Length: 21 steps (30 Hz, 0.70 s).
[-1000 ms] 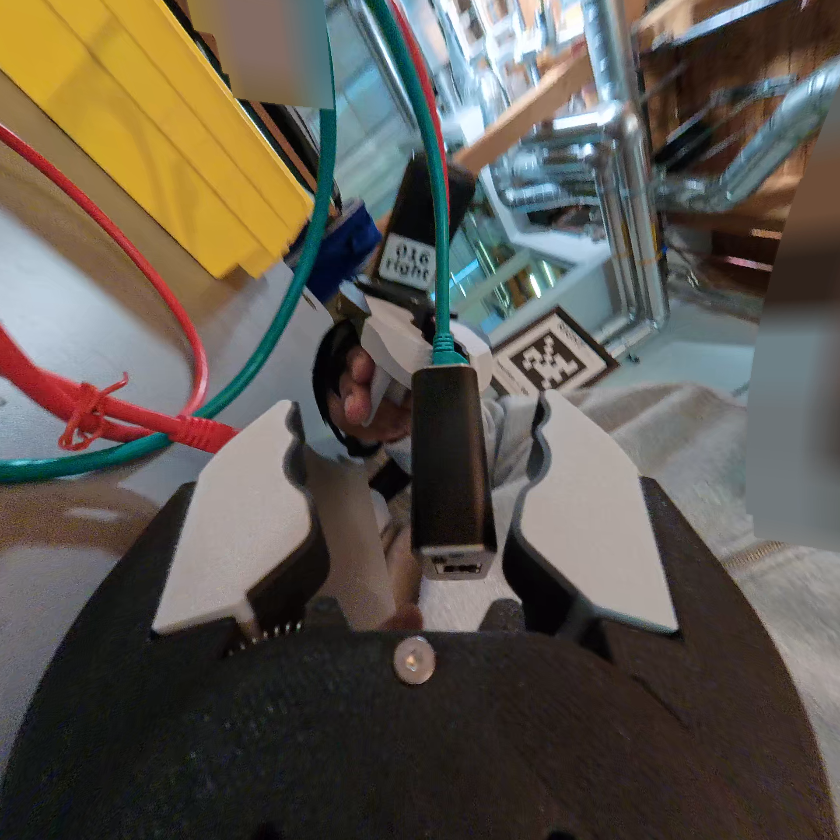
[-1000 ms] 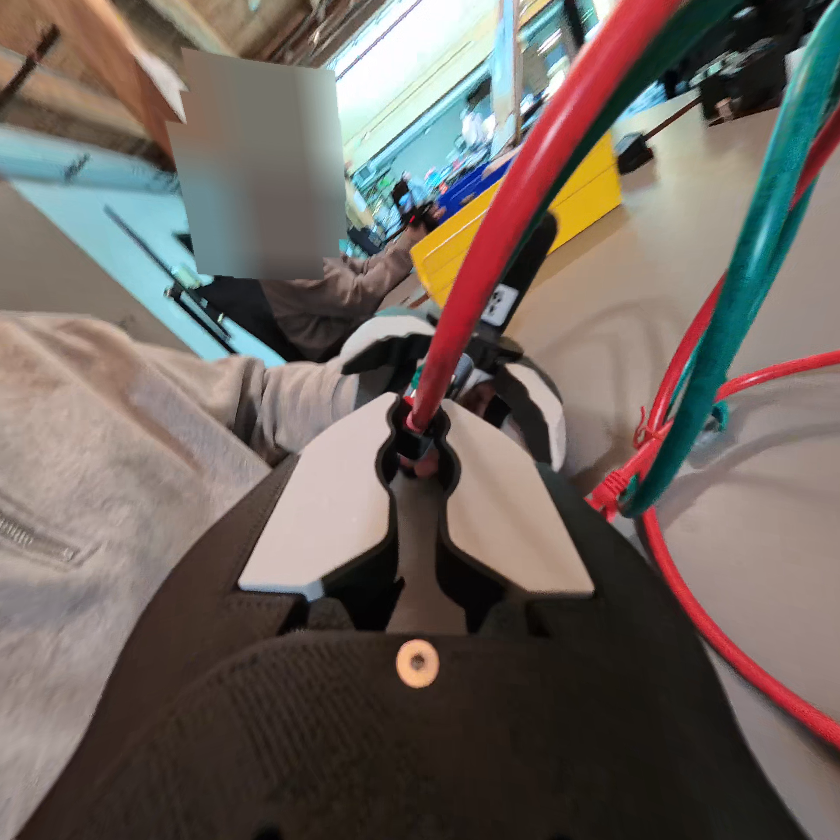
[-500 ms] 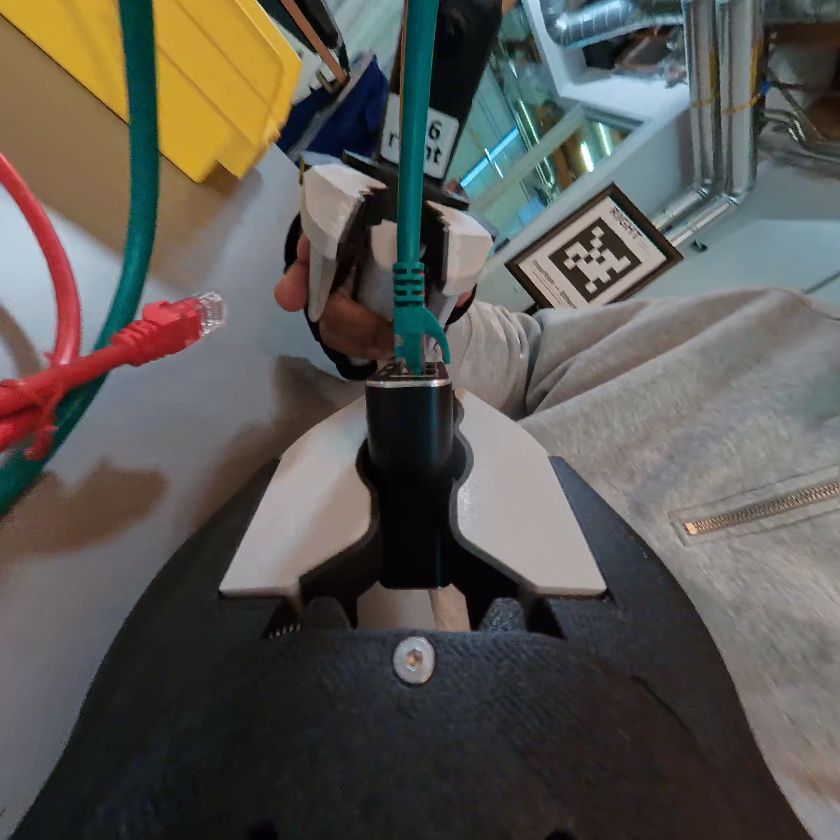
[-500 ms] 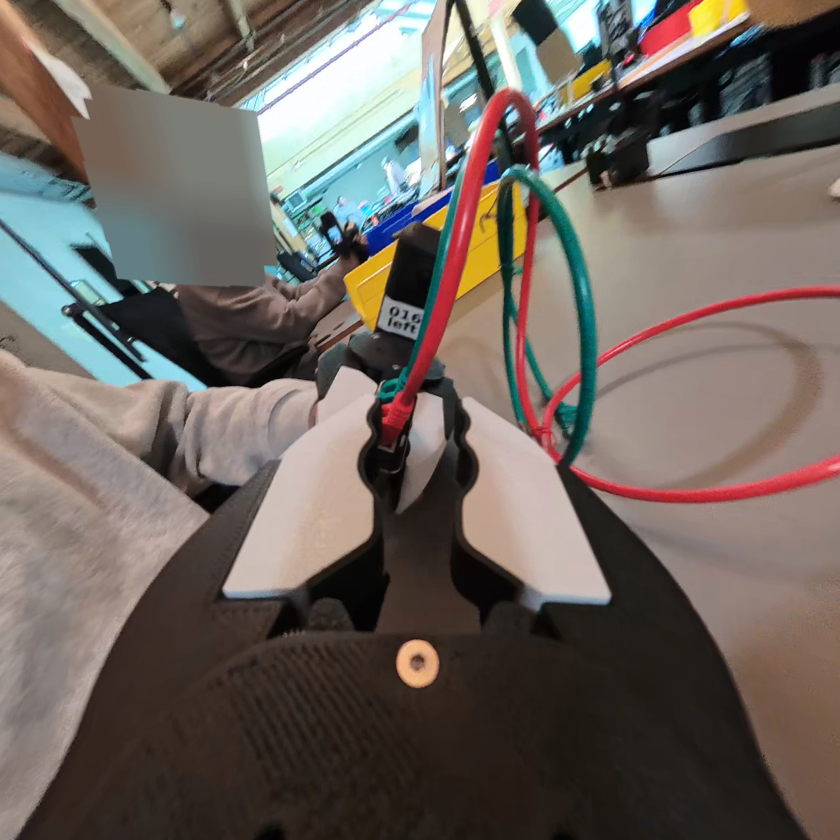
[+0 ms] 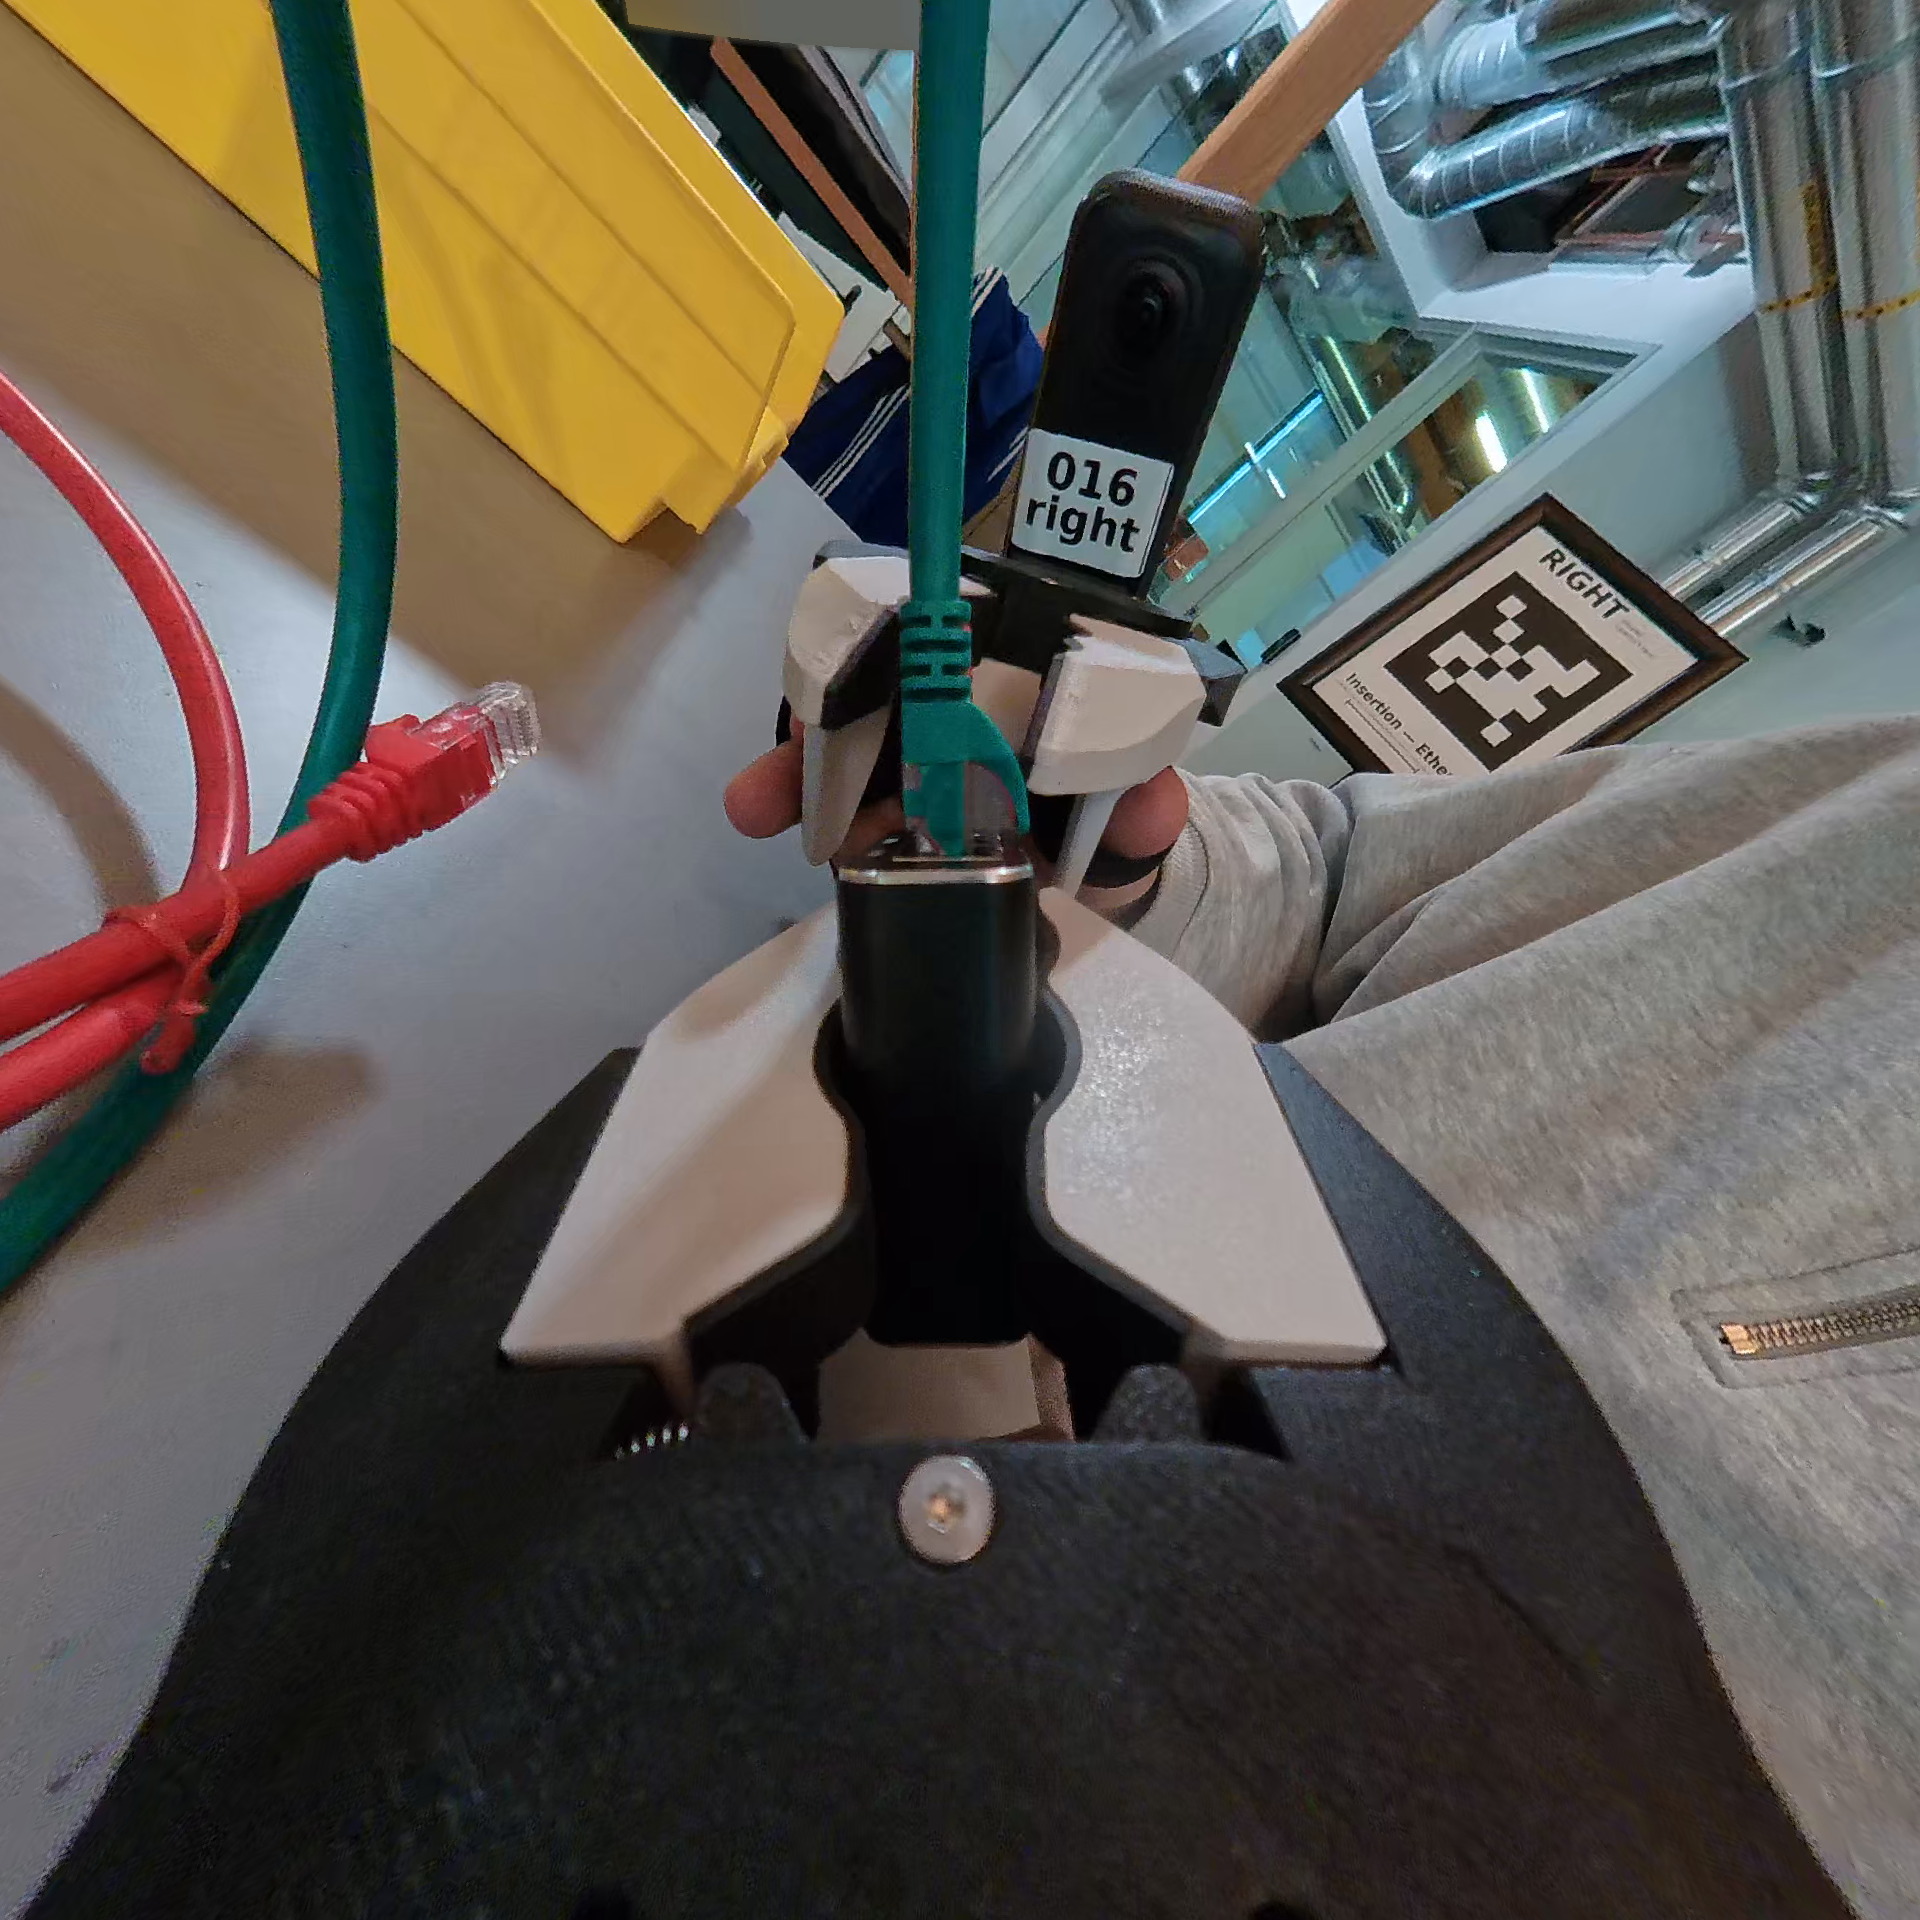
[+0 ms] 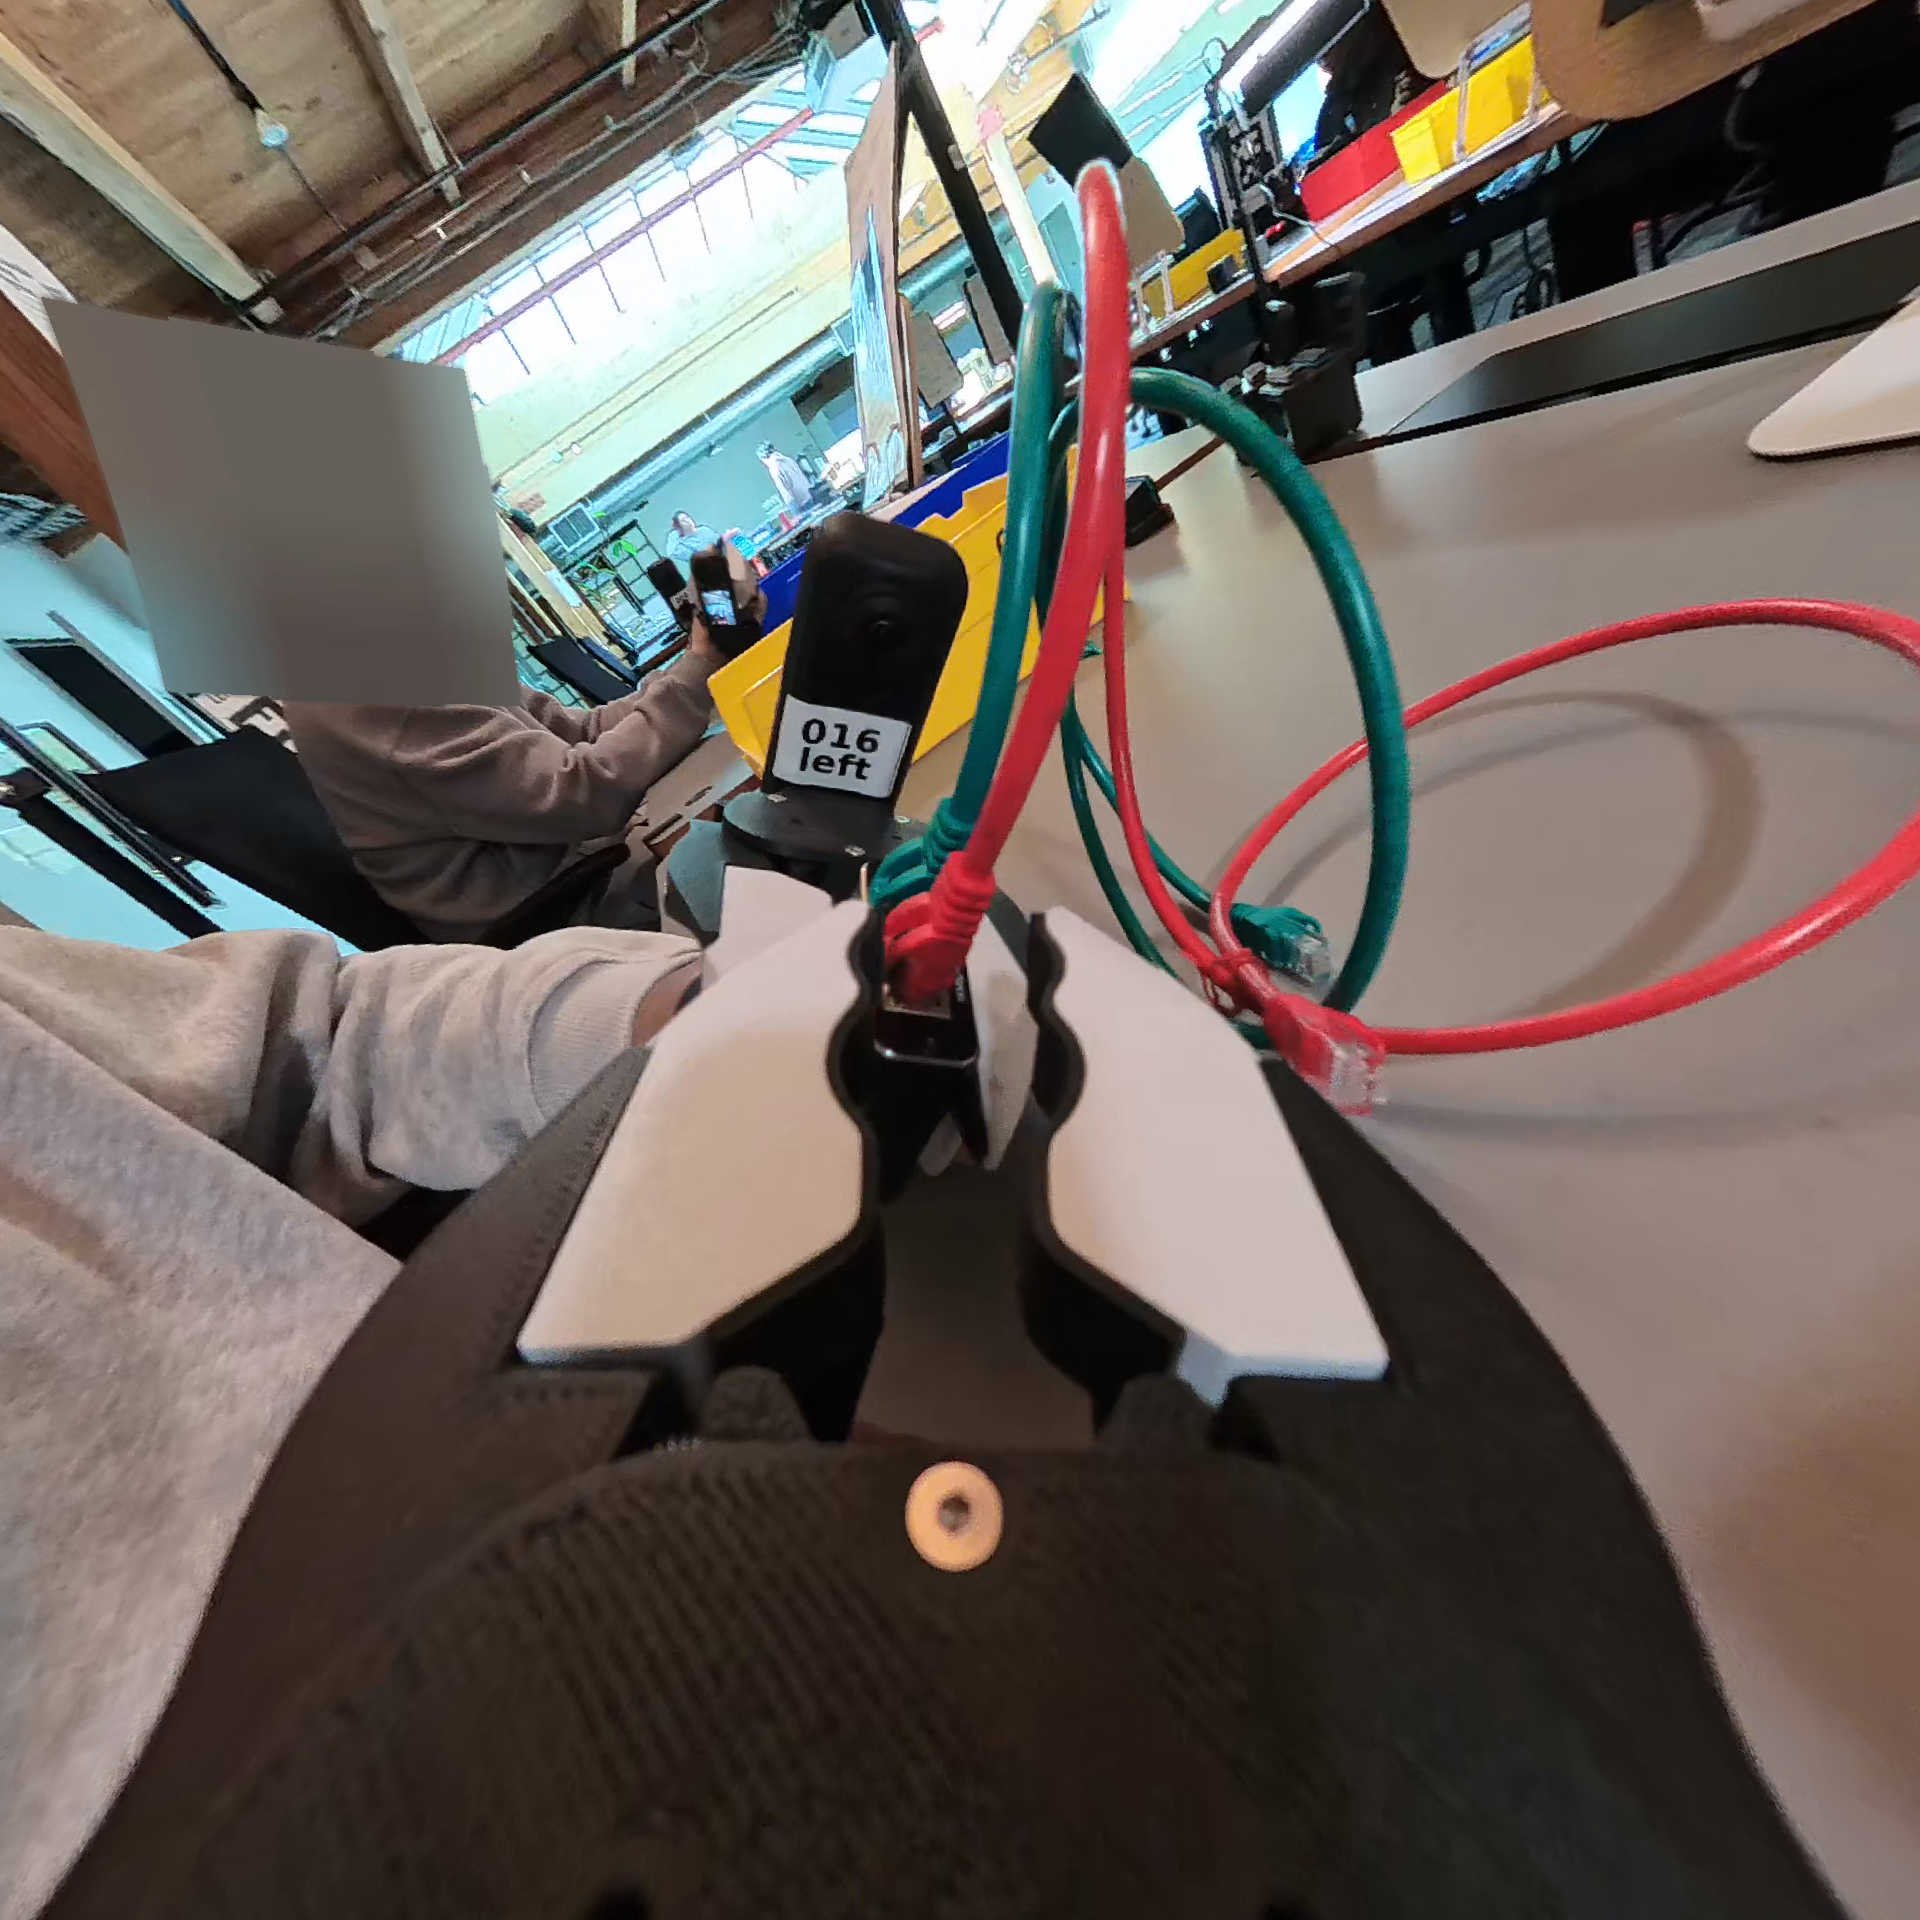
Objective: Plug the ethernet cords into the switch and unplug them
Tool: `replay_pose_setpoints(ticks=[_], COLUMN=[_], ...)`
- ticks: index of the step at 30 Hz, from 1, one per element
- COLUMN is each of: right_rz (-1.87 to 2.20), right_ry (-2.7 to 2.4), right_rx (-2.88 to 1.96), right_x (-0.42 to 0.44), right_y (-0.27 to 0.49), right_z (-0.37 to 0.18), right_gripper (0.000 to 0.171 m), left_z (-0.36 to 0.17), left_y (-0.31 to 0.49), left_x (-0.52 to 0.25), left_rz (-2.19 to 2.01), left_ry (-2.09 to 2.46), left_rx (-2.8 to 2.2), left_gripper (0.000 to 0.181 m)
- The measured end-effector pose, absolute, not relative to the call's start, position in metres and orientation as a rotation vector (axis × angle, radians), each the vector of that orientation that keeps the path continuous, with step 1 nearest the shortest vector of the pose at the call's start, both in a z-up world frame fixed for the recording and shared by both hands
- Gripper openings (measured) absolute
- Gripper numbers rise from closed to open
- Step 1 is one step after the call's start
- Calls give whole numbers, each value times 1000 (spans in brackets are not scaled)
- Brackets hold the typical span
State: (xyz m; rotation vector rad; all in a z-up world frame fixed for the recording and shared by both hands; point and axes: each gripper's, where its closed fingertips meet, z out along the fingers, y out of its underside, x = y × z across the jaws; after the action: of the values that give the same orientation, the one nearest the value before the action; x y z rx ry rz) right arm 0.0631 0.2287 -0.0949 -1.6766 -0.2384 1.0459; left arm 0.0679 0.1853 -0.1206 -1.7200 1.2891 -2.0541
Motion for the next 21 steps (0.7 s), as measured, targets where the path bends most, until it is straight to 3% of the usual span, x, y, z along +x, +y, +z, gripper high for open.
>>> replay_pose_setpoints(ticks=[4,21], right_rz=[1088,1093], right_ry=[-229,-267], right_rx=[-1674,-1683], right_x=[62,56], right_y=[227,226], right_z=[-95,-97], right_gripper=[20,18], left_z=[-121,-121], left_y=[186,186], left_x=[70,70], left_rz=[-2060,-2049], left_ry=[1263,1264], left_rx=[-1736,-1726], left_gripper=[26,26])
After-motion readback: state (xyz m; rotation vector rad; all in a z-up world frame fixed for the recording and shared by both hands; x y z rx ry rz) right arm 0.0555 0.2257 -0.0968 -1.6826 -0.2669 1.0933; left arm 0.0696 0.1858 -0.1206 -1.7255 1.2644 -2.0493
